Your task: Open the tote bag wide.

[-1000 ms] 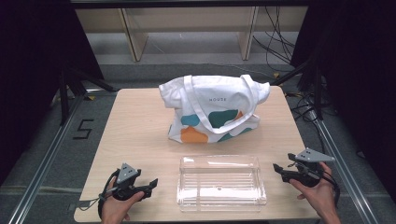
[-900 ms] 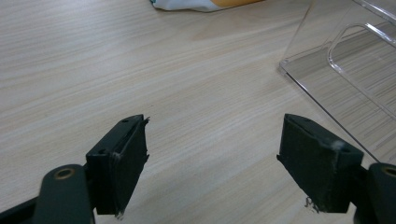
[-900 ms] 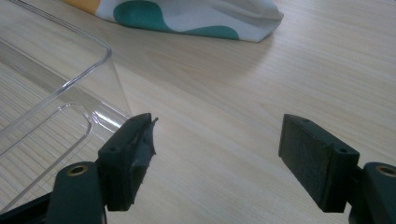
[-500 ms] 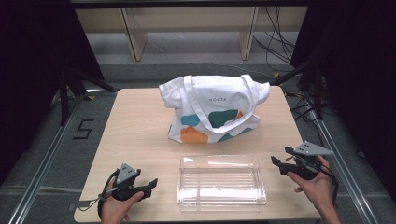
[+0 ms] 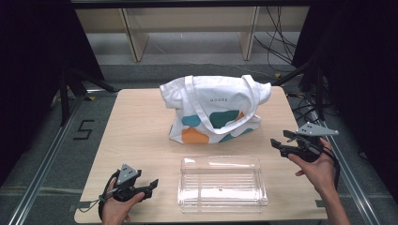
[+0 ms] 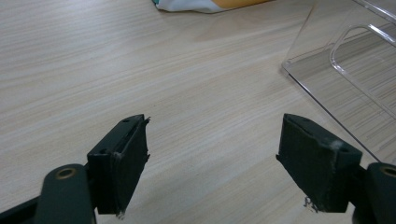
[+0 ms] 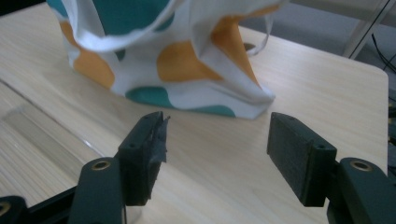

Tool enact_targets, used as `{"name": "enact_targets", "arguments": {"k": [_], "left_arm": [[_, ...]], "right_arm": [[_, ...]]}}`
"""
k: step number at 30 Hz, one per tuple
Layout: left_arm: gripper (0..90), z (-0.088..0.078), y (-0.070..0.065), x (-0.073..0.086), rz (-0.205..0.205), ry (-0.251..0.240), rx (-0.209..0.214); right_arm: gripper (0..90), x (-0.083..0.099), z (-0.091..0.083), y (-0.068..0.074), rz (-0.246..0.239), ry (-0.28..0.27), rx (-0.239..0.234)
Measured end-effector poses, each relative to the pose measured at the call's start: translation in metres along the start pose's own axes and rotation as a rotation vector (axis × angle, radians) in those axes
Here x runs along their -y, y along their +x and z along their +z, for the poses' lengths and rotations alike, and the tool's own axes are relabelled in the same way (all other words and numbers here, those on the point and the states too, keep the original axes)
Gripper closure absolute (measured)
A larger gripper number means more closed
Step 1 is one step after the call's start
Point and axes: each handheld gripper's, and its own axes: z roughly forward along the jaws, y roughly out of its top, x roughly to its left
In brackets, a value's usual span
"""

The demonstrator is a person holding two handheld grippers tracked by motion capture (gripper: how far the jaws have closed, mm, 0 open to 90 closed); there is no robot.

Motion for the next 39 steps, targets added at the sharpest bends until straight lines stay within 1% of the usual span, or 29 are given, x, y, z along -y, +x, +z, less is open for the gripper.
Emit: {"name": "enact_targets", "arguments": {"k": [1, 2, 3, 4, 6, 7, 9, 11, 12, 13, 14, 15, 17, 19, 21, 22, 23, 25, 28, 30, 31, 32, 33, 34, 35, 36, 37, 38, 39], "left_arm": [[23.5, 0.0, 0.0, 0.0, 0.001, -0.001, 0.001], [23.6, 0.0, 0.0, 0.0, -0.002, -0.004, -0.002], [23.9, -0.002, 0.0, -0.001, 0.012, -0.006, -0.008], [23.9, -0.002, 0.0, -0.001, 0.007, -0.009, -0.009], [24.0, -0.002, 0.0, -0.001, 0.003, -0.013, -0.009], [24.0, -0.001, 0.0, 0.0, 0.003, -0.011, -0.008], [24.0, -0.001, 0.0, -0.001, 0.003, -0.013, -0.007], [24.0, -0.001, 0.0, 0.0, -0.006, -0.013, -0.004], [24.0, 0.0, 0.0, 0.0, -0.006, -0.012, 0.001], [24.0, -0.001, 0.0, 0.0, -0.003, -0.007, -0.006], [24.0, -0.001, 0.0, -0.001, 0.012, -0.009, -0.006], [24.0, -0.001, 0.0, -0.001, 0.012, -0.009, -0.006], [24.0, -0.001, 0.001, -0.001, 0.014, -0.007, -0.005], [24.0, 0.0, 0.0, 0.0, -0.009, -0.013, -0.003], [24.2, 0.0, 0.0, 0.0, -0.007, -0.012, -0.002], [24.2, 0.0, 0.0, 0.0, 0.0, -0.008, -0.002], [24.2, -0.001, 0.001, -0.001, 0.019, -0.004, -0.003], [24.2, -0.001, 0.0, -0.001, 0.007, -0.009, -0.001], [24.3, -0.001, 0.0, 0.0, 0.006, -0.007, 0.001], [24.3, -0.001, 0.0, 0.0, 0.007, -0.008, 0.001], [24.3, -0.001, 0.0, 0.0, 0.008, -0.006, 0.001], [24.3, -0.001, -0.001, 0.0, 0.006, -0.006, 0.002], [24.3, 0.0, -0.001, 0.0, 0.002, -0.009, 0.002], [24.3, 0.0, -0.001, 0.0, 0.0, -0.012, 0.003], [24.2, 0.0, 0.0, -0.001, 0.023, -0.006, 0.006], [24.2, -0.001, 0.0, -0.001, 0.024, -0.003, 0.005], [24.2, 0.0, 0.0, -0.001, 0.018, -0.006, 0.007], [24.2, 0.0, 0.0, -0.001, 0.016, -0.009, 0.007], [24.2, 0.0, 0.0, -0.001, 0.017, -0.01, 0.006]], "right_arm": [[38.2, -0.004, 0.0, 0.001, 0.002, -0.001, -0.005], [38.2, -0.01, 0.002, 0.001, -0.026, -0.01, -0.015], [38.3, -0.019, 0.004, 0.005, -0.026, -0.022, -0.009], [38.3, -0.019, 0.004, 0.005, -0.026, -0.022, -0.009], [38.2, -0.028, 0.006, 0.006, -0.031, -0.005, -0.008], [38.4, -0.036, 0.011, 0.004, -0.025, -0.04, -0.014], [38.4, -0.04, 0.012, 0.004, -0.021, -0.033, -0.023], [38.3, -0.048, 0.016, 0.006, 0.015, -0.024, -0.039], [38.3, -0.052, 0.018, 0.005, -0.01, -0.038, -0.03], [38.2, -0.056, 0.02, 0.007, 0.001, -0.03, -0.035], [37.9, -0.065, 0.025, 0.007, -0.021, -0.049, -0.034], [37.9, -0.065, 0.025, 0.007, -0.021, -0.049, -0.034], [37.6, -0.077, 0.029, 0.007, -0.028, -0.045, -0.027], [37.4, -0.089, 0.033, 0.008, -0.014, -0.051, -0.006], [37.8, -0.101, 0.036, 0.006, -0.027, -0.045, -0.019], [37.9, -0.105, 0.037, 0.007, -0.012, -0.037, -0.025], [38.1, -0.111, 0.041, 0.006, -0.019, -0.048, -0.012], [38.3, -0.121, 0.046, 0.006, -0.03, -0.04, 0.006], [40.6, -0.132, 0.054, 0.003, -0.027, -0.004, 0.004], [40.9, -0.133, 0.056, 0.002, -0.031, 0.003, -0.001], [41.1, -0.135, 0.058, 0.0, -0.024, -0.007, -0.005], [41.3, -0.137, 0.059, -0.001, -0.007, 0.006, -0.017], [41.3, -0.138, 0.061, -0.003, -0.017, -0.003, -0.012], [40.5, -0.14, 0.062, -0.005, -0.005, 0.004, -0.017], [38.9, -0.141, 0.063, -0.007, 0.005, 0.013, -0.023], [39.0, -0.143, 0.065, -0.008, 0.02, 0.014, -0.038], [41.2, -0.143, 0.066, -0.01, 0.006, 0.003, -0.048], [44.2, -0.144, 0.068, -0.01, 0.021, -0.007, -0.068], [49.5, -0.144, 0.069, -0.012, 0.002, -0.009, -0.068]]}}
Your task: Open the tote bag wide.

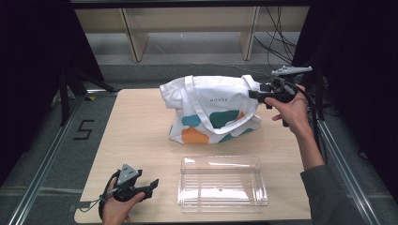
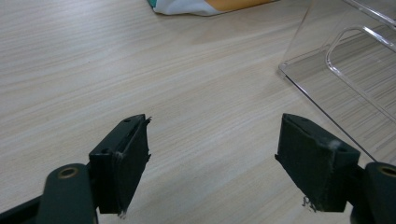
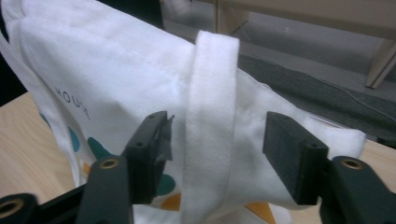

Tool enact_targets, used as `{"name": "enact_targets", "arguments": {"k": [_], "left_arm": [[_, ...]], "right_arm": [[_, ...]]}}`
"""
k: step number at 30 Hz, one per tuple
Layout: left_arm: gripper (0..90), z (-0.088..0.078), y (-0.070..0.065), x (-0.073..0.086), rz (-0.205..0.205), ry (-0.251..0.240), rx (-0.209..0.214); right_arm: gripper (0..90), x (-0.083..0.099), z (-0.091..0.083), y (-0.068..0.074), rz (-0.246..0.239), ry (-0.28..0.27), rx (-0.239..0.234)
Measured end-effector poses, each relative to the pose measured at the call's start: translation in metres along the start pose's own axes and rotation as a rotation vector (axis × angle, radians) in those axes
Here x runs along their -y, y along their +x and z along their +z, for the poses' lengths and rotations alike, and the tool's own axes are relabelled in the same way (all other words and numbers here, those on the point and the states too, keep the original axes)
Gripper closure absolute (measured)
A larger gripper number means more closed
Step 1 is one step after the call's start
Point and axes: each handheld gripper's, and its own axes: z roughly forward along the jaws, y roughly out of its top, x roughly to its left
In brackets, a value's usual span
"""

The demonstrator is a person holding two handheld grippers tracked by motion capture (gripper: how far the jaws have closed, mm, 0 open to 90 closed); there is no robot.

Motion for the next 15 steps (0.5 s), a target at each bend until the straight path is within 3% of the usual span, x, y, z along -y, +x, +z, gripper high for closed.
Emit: {"name": "enact_targets", "arguments": {"k": [1, 2, 3, 5, 6, 10, 15], "left_arm": [[24.2, 0.0, 0.001, 0.0, 0.002, 0.001, -0.001], [24.2, 0.0, 0.001, 0.0, 0.002, 0.001, -0.001], [24.2, 0.0, 0.0, 0.0, -0.004, 0.002, -0.003], [24.2, -0.001, 0.001, 0.0, -0.005, -0.002, -0.006], [24.2, -0.001, 0.001, 0.0, -0.007, -0.005, -0.005], [24.2, 0.0, 0.0, 0.0, -0.004, -0.001, -0.007], [24.2, 0.0, 0.001, 0.0, 0.009, 0.0, -0.007]], "right_arm": [[62.1, 0.0, 0.001, 0.002, -0.028, 0.027, -0.005], [67.6, 0.0, 0.001, 0.004, -0.057, 0.023, 0.006], [67.6, 0.0, 0.001, 0.004, -0.057, 0.023, 0.006], [71.2, 0.001, -0.002, 0.007, -0.11, 0.031, 0.014], [75.6, 0.002, -0.004, 0.011, -0.104, 0.043, 0.016], [84.1, 0.005, -0.016, 0.022, -0.182, 0.009, 0.004], [85.8, 0.016, -0.026, 0.041, -0.278, -0.025, -0.016]]}}
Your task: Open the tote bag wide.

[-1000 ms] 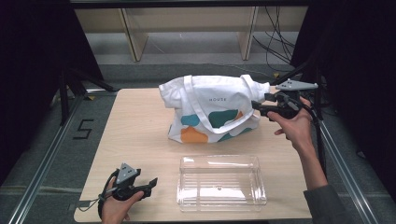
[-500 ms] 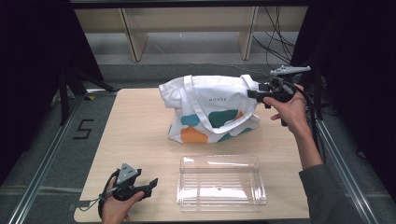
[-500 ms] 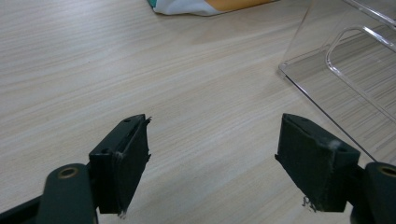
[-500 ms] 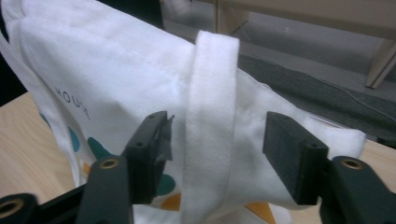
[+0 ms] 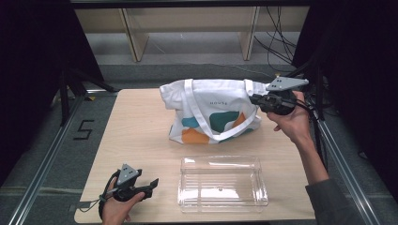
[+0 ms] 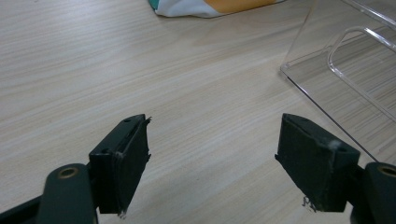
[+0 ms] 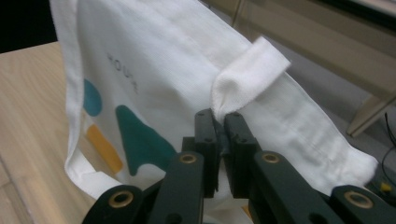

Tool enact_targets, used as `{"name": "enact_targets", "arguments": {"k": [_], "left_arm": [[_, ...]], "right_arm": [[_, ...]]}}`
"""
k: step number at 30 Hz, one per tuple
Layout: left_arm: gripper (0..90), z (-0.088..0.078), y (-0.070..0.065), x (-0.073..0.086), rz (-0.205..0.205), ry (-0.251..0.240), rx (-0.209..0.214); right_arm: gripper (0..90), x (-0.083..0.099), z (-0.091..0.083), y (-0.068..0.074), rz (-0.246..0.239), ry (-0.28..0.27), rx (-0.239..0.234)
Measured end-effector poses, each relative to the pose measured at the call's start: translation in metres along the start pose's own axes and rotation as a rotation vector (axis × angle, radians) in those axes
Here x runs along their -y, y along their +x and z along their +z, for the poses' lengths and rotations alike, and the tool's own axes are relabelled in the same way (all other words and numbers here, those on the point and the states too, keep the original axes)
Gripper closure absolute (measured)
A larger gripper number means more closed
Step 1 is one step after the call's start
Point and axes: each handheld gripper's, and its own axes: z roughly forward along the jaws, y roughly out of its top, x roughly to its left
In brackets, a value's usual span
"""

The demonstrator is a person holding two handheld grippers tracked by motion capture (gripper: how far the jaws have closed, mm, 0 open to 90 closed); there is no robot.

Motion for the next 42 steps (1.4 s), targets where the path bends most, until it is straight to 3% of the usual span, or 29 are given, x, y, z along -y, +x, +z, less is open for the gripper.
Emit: {"name": "enact_targets", "arguments": {"k": [1, 4, 15, 16, 19, 22, 28, 30, 31, 34, 35, 36, 37, 39, 41, 42], "left_arm": [[24.2, 0.0, 0.0, 0.0, 0.0, 0.002, 0.001], [24.2, 0.001, -0.001, 0.0, -0.003, -0.004, -0.004], [24.3, 0.002, 0.001, 0.001, -0.009, 0.008, -0.004], [24.3, 0.003, 0.0, 0.001, -0.016, 0.0, -0.002], [24.3, 0.002, -0.001, 0.0, -0.006, 0.007, -0.004], [24.3, 0.002, 0.0, 0.0, 0.002, 0.005, -0.004], [24.3, 0.002, 0.0, 0.0, -0.009, -0.002, -0.004], [24.3, 0.0, 0.002, -0.001, 0.027, 0.024, -0.004], [24.3, 0.002, 0.0, -0.001, -0.013, -0.002, 0.0], [24.2, 0.001, 0.0, -0.002, -0.026, -0.013, -0.002], [24.3, 0.0, 0.002, -0.003, -0.025, -0.027, 0.015], [24.2, -0.001, 0.002, -0.005, -0.038, -0.036, 0.015], [24.2, -0.002, 0.001, -0.009, -0.045, -0.059, 0.015], [24.3, -0.005, -0.001, -0.019, -0.041, -0.087, 0.02], [24.4, -0.008, -0.002, -0.033, -0.009, -0.104, 0.029], [25.9, -0.008, 0.0, -0.046, -0.014, -0.115, 0.051]], "right_arm": [[85.8, 0.002, -0.001, 0.003, -0.019, -0.021, 0.006], [85.8, 0.014, 0.001, 0.013, -0.091, 0.015, -0.014], [85.8, 0.052, 0.028, 0.02, -0.13, 0.092, -0.076], [85.8, 0.058, 0.033, 0.021, -0.124, 0.122, -0.068], [85.8, 0.063, 0.041, 0.021, -0.138, 0.133, -0.074], [85.8, 0.072, 0.059, 0.023, -0.111, 0.167, -0.08], [85.5, 0.086, 0.081, 0.021, -0.103, 0.248, -0.093], [85.6, 0.088, 0.084, 0.02, -0.098, 0.258, -0.103], [85.6, 0.092, 0.089, 0.02, -0.074, 0.265, -0.113], [85.6, 0.096, 0.091, 0.019, -0.069, 0.281, -0.128], [85.6, 0.098, 0.092, 0.018, -0.071, 0.289, -0.126], [85.6, 0.1, 0.092, 0.02, -0.041, 0.302, -0.141], [85.6, 0.102, 0.093, 0.017, -0.064, 0.3, -0.149], [85.5, 0.109, 0.094, 0.018, -0.043, 0.336, -0.148], [85.4, 0.111, 0.095, 0.018, -0.031, 0.342, -0.147], [85.3, 0.112, 0.094, 0.017, -0.035, 0.331, -0.146]]}}
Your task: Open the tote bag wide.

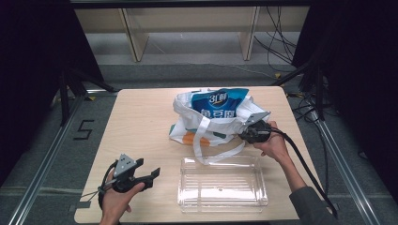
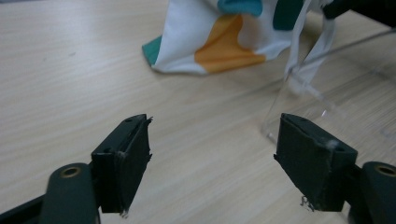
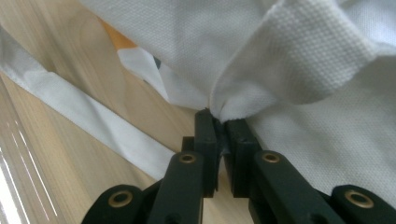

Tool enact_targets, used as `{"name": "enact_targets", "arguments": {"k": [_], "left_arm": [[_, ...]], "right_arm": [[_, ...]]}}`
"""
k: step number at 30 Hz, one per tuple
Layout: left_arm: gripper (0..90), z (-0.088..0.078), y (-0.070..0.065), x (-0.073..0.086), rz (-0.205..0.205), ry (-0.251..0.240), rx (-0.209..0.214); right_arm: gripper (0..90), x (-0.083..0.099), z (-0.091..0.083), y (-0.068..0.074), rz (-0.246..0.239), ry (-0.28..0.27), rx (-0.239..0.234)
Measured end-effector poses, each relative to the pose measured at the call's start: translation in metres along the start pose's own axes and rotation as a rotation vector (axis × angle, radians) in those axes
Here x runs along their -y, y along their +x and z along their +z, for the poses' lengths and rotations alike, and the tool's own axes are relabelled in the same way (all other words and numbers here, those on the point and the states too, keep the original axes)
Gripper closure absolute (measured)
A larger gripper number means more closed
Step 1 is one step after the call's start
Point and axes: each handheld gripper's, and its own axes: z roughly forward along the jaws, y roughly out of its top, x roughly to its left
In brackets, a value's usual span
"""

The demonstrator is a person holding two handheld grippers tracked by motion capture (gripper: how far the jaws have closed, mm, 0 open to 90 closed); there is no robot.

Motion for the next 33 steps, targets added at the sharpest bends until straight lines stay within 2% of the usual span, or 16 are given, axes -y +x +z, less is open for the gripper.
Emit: {"name": "enact_targets", "arguments": {"k": [3, 6, 9, 10, 12, 13, 15, 16, 17, 18, 19, 22, 27, 29, 32, 33], "left_arm": [[25.3, 0.003, 0.002, -0.013, -0.014, -0.005, 0.021], [22.8, 0.005, 0.005, -0.044, -0.049, -0.052, 0.052], [20.3, 0.01, 0.006, -0.072, -0.048, -0.06, 0.102], [20.2, 0.013, 0.004, -0.083, -0.063, -0.067, 0.119], [20.2, 0.018, 0.0, -0.101, -0.032, -0.054, 0.11], [19.3, 0.021, -0.001, -0.107, -0.022, -0.043, 0.108], [19.2, 0.028, 0.001, -0.121, -0.047, -0.043, 0.128], [19.2, 0.032, 0.003, -0.129, -0.081, -0.034, 0.146], [19.5, 0.035, 0.005, -0.133, -0.085, -0.029, 0.154], [19.5, 0.038, 0.007, -0.14, -0.092, -0.025, 0.146], [19.9, 0.04, 0.008, -0.146, -0.102, -0.031, 0.138], [19.9, 0.045, 0.008, -0.163, -0.088, -0.019, 0.118], [19.7, 0.057, 0.004, -0.189, -0.091, -0.014, 0.108], [19.7, 0.064, 0.001, -0.199, -0.039, -0.018, 0.025], [23.1, 0.076, -0.002, -0.206, -0.026, 0.001, 0.007], [23.1, 0.08, -0.002, -0.206, 0.01, 0.03, -0.027]], "right_arm": [[84.9, 0.001, -0.002, 0.002, 0.006, 0.004, -0.011], [83.1, 0.002, -0.006, 0.001, 0.019, -0.001, -0.014], [80.7, 0.004, -0.01, -0.002, 0.01, -0.003, 0.0], [77.8, 0.004, -0.012, -0.003, 0.02, -0.006, -0.002], [70.0, 0.004, -0.018, 0.0, 0.072, -0.02, -0.002], [63.7, 0.003, -0.027, 0.0, 0.063, -0.025, 0.005], [59.3, 0.003, -0.032, 0.002, 0.07, -0.054, 0.018], [56.1, 0.003, -0.038, 0.003, 0.094, -0.059, 0.017], [53.0, 0.001, -0.053, 0.002, 0.109, -0.106, 0.043], [53.0, 0.001, -0.053, 0.002, 0.109, -0.106, 0.043], [47.5, -0.002, -0.07, -0.002, 0.105, -0.143, 0.067], [44.9, -0.004, -0.079, -0.006, 0.131, -0.175, 0.073], [41.4, -0.012, -0.082, -0.012, 0.157, -0.24, 0.073], [41.4, -0.014, -0.08, -0.012, 0.158, -0.255, 0.071], [42.2, -0.018, -0.076, -0.011, 0.177, -0.248, 0.043], [42.2, -0.018, -0.076, -0.011, 0.177, -0.248, 0.043]]}}
